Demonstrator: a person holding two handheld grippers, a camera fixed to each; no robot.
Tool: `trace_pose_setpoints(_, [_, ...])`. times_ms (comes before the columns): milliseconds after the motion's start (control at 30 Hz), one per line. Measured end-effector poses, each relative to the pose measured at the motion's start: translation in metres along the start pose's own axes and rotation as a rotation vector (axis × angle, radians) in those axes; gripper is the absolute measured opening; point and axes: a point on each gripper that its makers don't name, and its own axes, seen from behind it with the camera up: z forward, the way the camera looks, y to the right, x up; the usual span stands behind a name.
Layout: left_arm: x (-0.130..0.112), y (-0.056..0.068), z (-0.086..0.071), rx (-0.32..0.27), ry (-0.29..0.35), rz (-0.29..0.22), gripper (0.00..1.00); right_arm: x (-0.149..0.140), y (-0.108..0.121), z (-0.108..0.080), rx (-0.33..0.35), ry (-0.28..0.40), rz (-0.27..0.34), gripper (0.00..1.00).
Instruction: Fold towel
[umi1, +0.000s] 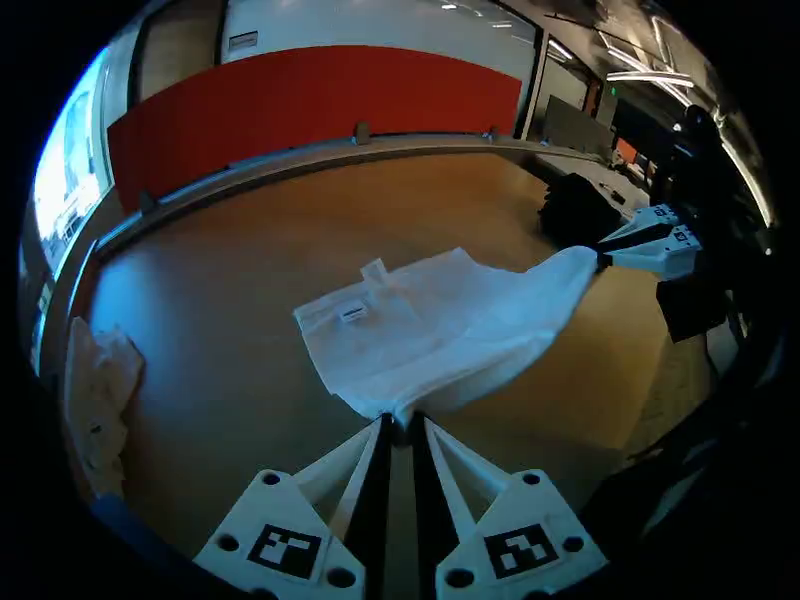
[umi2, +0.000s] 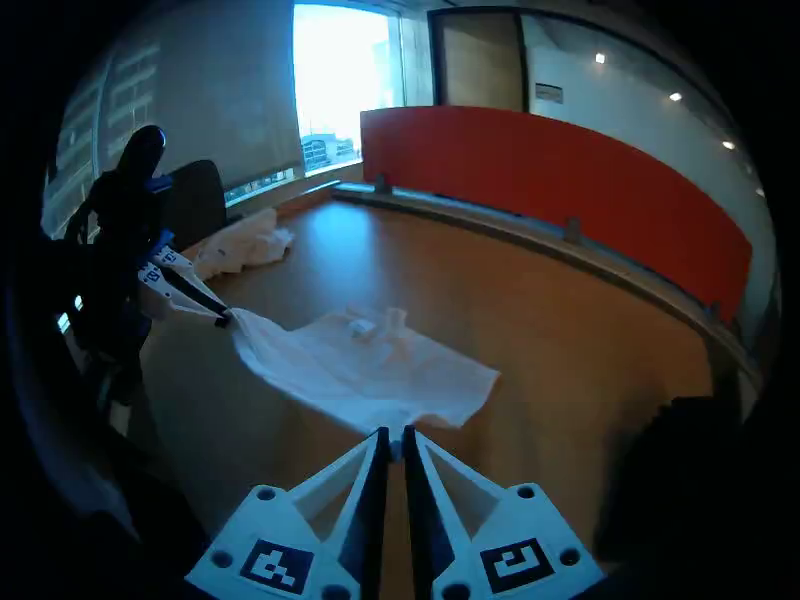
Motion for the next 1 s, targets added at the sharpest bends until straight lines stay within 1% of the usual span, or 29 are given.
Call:
trace_pose_setpoints(267, [0.002,0.012,-0.012,-0.025,-0.018,-0.025,0.14,0.007,-0.002,-0.016,0.000,0.000,0.002,0.11])
trace_pose_setpoints(367, [0.000,0.015,-0.013,-0.035,-0.028,-0.024,0.14,0.007,-0.003,-0.017,0.001,-0.003,0.004,0.11])
trace_pose_setpoints(467, [-0.001,0.015,-0.012,-0.034,-0.035,-0.018,0.14,0.005,-0.003,-0.016,0.005,-0.010,0.007,0.11])
trace_pose_setpoints(667, [0.002,0.010,-0.005,-0.031,-0.038,-0.025,0.14,0.005,0.001,-0.008,0.007,-0.022,-0.002,0.11])
trace_pose_setpoints(767, [0.004,0.004,0.002,-0.024,-0.044,-0.038,0.14,0.006,0.007,0.000,0.001,-0.026,-0.004,0.11])
trace_pose_setpoints(1000, [0.009,-0.012,0.027,0.000,-0.056,-0.075,0.14,0.009,0.022,0.025,-0.001,-0.033,-0.001,0.11])
